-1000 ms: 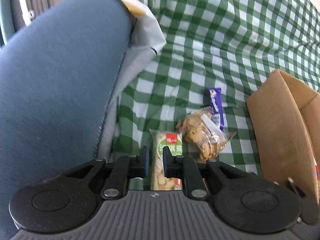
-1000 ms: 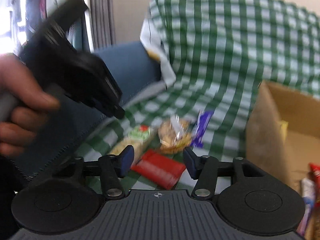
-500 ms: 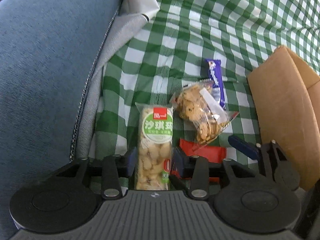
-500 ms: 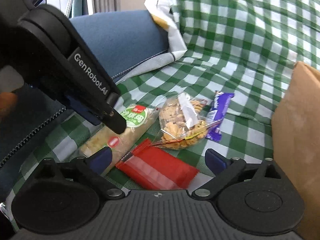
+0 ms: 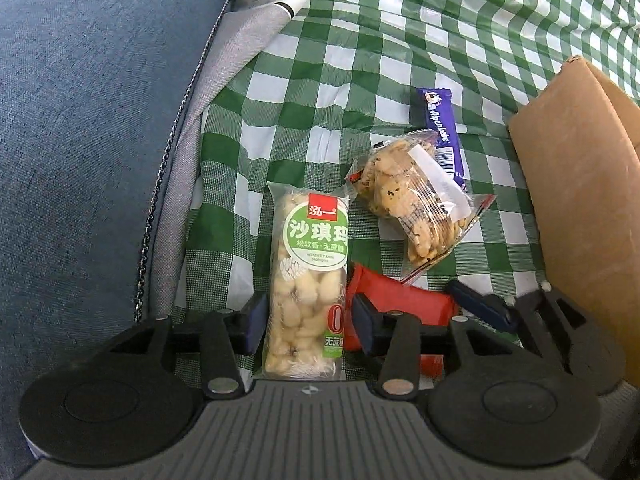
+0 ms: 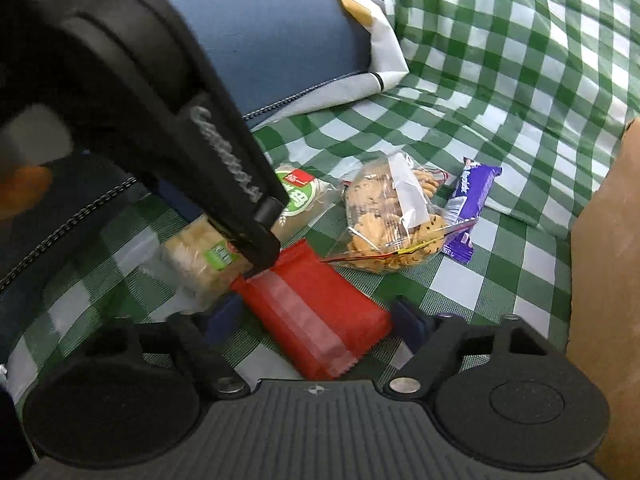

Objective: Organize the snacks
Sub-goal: 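Grasp the white-green peanut snack pack with left tool while right tool grasps small red pack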

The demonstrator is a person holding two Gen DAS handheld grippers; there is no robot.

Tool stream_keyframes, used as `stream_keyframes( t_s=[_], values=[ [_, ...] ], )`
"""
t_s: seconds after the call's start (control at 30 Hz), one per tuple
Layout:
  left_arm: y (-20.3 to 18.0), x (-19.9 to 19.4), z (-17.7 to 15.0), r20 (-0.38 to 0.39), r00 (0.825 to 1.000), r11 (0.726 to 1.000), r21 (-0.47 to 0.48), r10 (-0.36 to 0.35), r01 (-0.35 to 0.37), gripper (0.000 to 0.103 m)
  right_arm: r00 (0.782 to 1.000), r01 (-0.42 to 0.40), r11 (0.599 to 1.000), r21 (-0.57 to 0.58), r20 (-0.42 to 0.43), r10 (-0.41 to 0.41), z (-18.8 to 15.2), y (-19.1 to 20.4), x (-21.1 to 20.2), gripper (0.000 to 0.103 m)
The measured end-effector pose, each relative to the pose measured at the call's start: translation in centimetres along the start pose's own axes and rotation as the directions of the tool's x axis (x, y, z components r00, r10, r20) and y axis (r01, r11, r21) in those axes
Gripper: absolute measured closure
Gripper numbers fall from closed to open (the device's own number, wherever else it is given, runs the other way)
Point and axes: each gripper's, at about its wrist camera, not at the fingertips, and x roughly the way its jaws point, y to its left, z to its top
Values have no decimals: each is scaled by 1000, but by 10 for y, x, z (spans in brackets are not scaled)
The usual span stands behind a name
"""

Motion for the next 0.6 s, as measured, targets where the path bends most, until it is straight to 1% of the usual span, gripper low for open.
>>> stream_keyframes(
  t_s=[0.07, 0.1, 0.13, 0.17, 0.23, 0.33, 0.47, 0.53, 0.6],
  values=[
    [0, 1, 0, -3, 1000, 1000, 0, 3, -3, 55, 1000, 15, 1000, -8, 2, -15, -3, 2, -8, 40],
    [0, 1, -1, -2, 1000, 1000, 2, 10, -10, 57, 1000, 22, 1000, -12, 5, -22, -5, 3, -12, 42],
    [0, 0, -1, -1, 1000, 1000, 6, 19, -19, 62, 1000, 28, 999, -16, 6, -27, -6, 2, -15, 46],
    [-1, 0, -2, 0, 1000, 1000, 7, 20, -20, 62, 999, 33, 999, -20, 6, -33, -7, 3, -19, 49],
    [-1, -3, -4, 8, 1000, 1000, 10, 14, -14, 63, 999, 44, 999, -32, 8, -44, -11, 6, -28, 52],
    [-4, -7, -8, 22, 1000, 1000, 24, 18, -19, 63, 999, 51, 998, -47, 6, -50, -17, 11, -43, 52],
    [-7, -14, -12, 37, 999, 999, 33, -4, 3, 63, 997, 70, 997, -24, -15, -71, -24, 17, -60, 53],
    [-9, -16, -16, 29, 999, 999, 40, -26, 24, 64, 995, 95, 996, 3, -37, -94, -28, 20, -68, 53],
    [-11, -13, -20, -3, 999, 997, 58, -47, 48, 63, 990, 121, 992, 40, -72, -118, -32, 22, -74, 53]
  ],
)
